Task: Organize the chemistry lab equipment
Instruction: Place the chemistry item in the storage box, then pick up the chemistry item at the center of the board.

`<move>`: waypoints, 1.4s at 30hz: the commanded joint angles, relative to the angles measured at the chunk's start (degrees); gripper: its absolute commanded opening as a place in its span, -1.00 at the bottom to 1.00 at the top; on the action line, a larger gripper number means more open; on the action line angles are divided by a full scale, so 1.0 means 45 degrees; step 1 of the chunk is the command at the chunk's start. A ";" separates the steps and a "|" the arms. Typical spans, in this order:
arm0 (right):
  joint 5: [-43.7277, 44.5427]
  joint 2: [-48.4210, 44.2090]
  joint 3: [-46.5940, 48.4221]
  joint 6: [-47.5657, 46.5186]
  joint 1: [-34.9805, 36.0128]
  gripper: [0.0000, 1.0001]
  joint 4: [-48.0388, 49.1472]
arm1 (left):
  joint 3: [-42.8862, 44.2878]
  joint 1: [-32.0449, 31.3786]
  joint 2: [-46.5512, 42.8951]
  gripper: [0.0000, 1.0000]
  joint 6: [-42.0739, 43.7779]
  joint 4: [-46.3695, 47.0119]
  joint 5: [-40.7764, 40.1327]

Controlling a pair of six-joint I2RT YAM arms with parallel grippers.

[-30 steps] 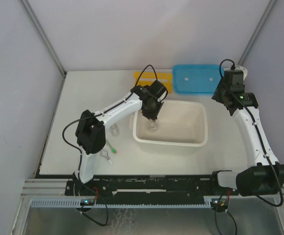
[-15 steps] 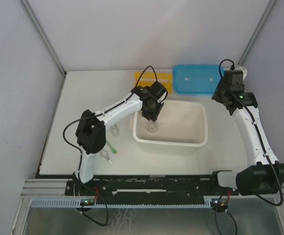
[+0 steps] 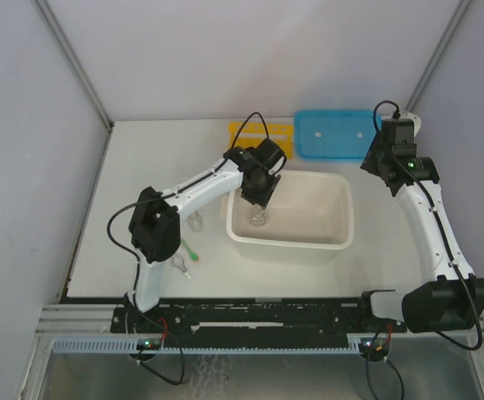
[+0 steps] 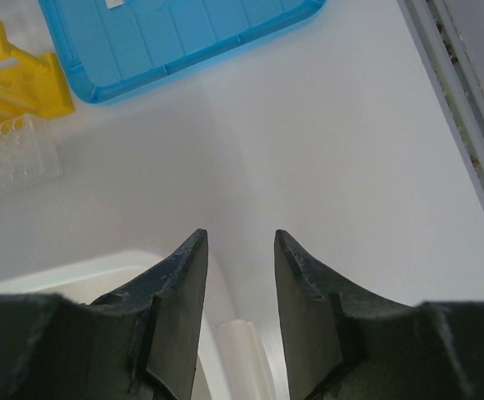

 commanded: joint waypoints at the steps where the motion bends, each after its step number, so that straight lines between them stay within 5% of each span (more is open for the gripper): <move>1: -0.0110 0.0031 0.0042 0.0075 -0.0018 -0.25 0.0454 | 0.0489 0.0085 -0.1134 -0.17 0.0358 -0.0044 -0.0220; 16: -0.0371 0.0166 0.0047 0.0115 -0.0010 -0.25 0.0512 | 0.0260 0.0540 -0.5400 -0.06 0.0006 0.0533 -0.1261; 24: -0.0112 0.0172 0.0044 0.0095 0.0187 -0.26 0.0528 | -0.4147 0.3168 -0.8137 -0.06 -0.1289 0.1074 -0.0868; 35: -0.0101 0.0323 0.0038 0.0075 0.0483 -0.26 0.0464 | -0.7926 0.5082 -0.7853 -0.17 -0.0734 0.2400 -0.0835; 42: -0.0068 0.0205 -0.0173 0.0058 0.0494 -0.26 0.0588 | -0.8572 0.5518 -0.7362 -0.17 -0.0310 0.3134 -0.0468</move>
